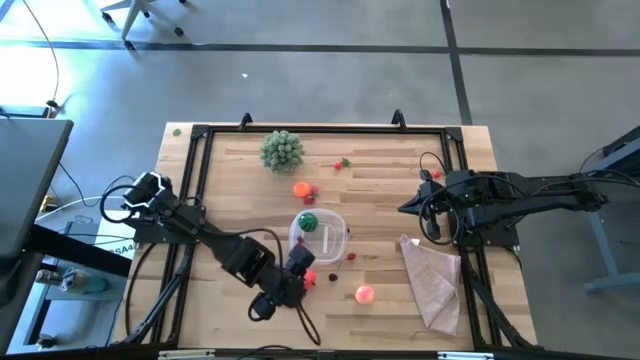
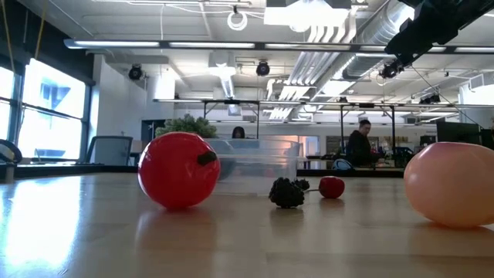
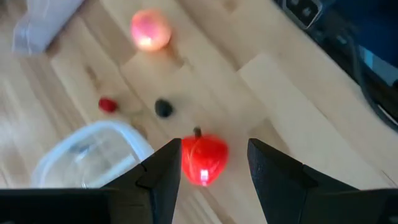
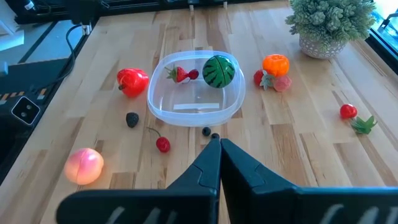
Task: Pick and placing Produce into tupperware
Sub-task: Put the apple into the transparent container
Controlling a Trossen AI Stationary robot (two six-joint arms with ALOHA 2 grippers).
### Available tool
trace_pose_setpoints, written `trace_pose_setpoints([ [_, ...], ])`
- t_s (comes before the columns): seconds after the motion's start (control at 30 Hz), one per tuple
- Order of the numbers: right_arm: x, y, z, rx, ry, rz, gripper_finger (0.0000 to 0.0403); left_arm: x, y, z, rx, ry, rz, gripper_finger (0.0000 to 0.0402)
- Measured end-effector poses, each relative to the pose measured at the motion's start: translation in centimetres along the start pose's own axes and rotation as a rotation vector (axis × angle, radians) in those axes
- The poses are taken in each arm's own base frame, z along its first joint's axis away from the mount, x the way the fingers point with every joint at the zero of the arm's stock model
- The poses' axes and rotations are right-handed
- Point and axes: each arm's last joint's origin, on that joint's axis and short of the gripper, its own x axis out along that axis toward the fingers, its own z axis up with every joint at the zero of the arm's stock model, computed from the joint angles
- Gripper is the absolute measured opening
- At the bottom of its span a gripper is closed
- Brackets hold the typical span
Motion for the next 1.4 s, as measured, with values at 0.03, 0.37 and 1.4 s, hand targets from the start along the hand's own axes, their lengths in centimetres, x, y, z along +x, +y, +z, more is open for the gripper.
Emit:
trace_pose_setpoints([
  [0.03,0.0,0.0,0.0,0.000,0.000,0.000,0.0000,0.0,0.0,0.1,0.019,-0.013,-0.013,0.0175],
  [0.37,0.0,0.0,0.0,0.000,0.000,0.000,0.0000,2.5,1.4,0.3,0.092,-0.056,-0.084,0.0175],
  [1.4,0.8,0.0,-0.1,0.000,0.047,-0.005,0.0000,7.4,2.1,-1.5,0.165,0.169,0.011,0.0175],
])
